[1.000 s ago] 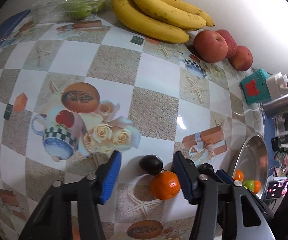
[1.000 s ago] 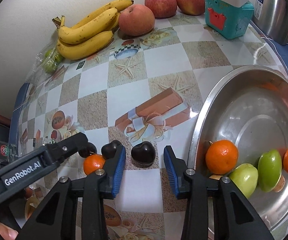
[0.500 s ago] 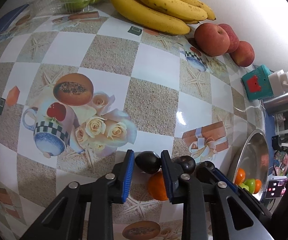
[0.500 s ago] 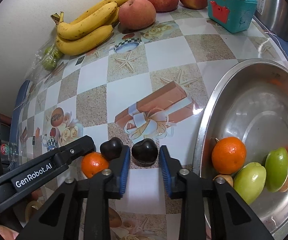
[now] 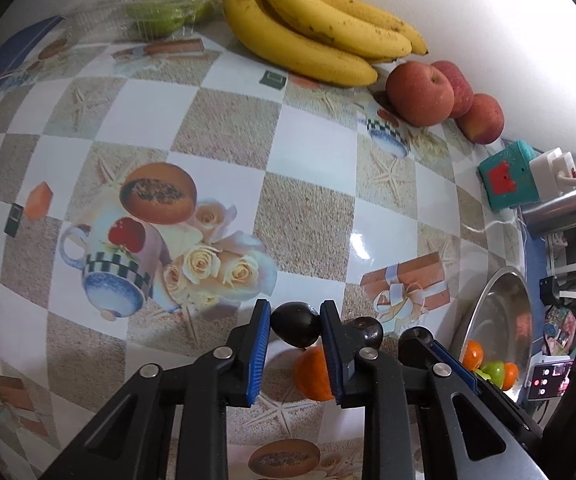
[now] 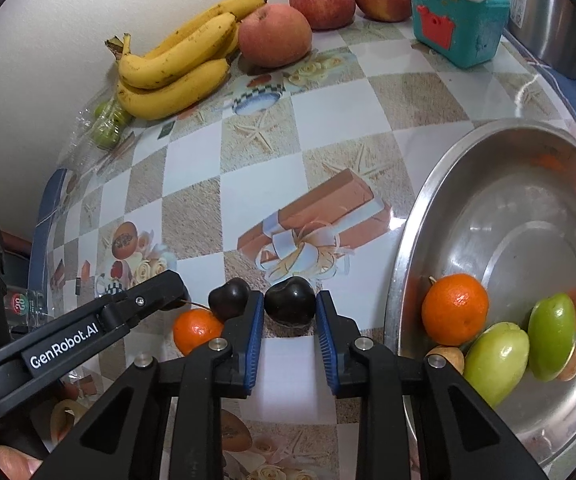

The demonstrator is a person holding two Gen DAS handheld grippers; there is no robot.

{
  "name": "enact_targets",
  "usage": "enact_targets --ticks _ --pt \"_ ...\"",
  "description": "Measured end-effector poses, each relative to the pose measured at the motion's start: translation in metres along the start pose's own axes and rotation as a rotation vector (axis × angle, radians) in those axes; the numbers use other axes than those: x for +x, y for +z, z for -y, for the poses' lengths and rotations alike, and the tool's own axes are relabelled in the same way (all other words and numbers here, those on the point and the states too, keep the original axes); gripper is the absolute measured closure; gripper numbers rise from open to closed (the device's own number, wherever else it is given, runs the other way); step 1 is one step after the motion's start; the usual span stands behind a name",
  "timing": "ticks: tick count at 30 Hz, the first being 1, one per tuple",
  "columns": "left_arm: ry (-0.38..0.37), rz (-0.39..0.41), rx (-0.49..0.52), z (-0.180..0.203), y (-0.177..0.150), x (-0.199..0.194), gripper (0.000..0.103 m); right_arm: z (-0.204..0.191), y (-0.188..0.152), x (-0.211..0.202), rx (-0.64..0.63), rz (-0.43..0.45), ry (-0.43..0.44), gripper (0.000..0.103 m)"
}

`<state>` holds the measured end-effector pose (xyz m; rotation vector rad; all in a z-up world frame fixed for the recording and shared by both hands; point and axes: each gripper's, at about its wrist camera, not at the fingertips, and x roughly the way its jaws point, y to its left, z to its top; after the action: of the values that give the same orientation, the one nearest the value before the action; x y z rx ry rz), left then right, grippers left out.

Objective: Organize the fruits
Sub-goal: 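Close the left tool on a dark plum while the right tool closes on another dark plum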

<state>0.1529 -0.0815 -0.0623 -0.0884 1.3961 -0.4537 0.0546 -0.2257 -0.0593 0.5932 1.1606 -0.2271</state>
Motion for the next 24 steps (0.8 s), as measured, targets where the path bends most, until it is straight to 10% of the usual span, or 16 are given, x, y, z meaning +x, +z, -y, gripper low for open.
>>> enact_targets --ticks 24 --pt "-0.009 0.128 0.074 0.032 0.005 -0.053 0.076 0.019 0.010 -0.052 0.063 0.107 0.005 0.076"
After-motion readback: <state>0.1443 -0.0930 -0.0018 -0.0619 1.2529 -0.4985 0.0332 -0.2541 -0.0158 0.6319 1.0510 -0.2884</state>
